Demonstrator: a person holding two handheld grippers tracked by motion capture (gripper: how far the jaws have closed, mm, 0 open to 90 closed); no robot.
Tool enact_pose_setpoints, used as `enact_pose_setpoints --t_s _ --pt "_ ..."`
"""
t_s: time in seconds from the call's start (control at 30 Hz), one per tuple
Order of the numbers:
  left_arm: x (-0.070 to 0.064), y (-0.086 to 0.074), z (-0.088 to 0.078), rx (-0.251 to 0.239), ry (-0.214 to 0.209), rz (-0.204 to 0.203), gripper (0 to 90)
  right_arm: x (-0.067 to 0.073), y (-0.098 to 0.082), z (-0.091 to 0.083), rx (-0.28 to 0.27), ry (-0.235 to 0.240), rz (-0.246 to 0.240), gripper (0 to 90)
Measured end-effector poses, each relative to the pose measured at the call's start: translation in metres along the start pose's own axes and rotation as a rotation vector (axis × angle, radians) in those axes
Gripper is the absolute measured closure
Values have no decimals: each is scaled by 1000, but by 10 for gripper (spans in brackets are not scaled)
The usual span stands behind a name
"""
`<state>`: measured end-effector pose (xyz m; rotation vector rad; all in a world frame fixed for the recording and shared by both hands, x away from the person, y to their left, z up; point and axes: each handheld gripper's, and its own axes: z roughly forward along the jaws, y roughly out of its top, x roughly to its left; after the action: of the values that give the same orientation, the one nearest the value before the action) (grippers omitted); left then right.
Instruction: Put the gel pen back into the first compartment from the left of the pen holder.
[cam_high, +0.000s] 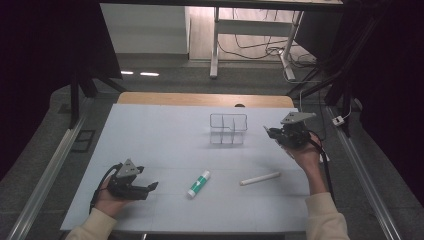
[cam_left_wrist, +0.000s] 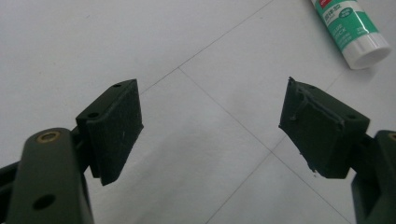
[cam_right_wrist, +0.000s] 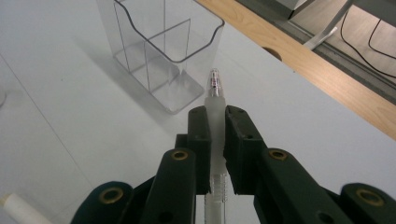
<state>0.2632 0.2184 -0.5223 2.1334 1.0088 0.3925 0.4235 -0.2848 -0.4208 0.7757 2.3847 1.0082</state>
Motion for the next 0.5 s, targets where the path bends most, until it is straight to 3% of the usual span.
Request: enact_pose_setpoints --t_s 0.5 --pt "0 0 0 1 1 1 211 6 8 -8 -98 -1 14 807"
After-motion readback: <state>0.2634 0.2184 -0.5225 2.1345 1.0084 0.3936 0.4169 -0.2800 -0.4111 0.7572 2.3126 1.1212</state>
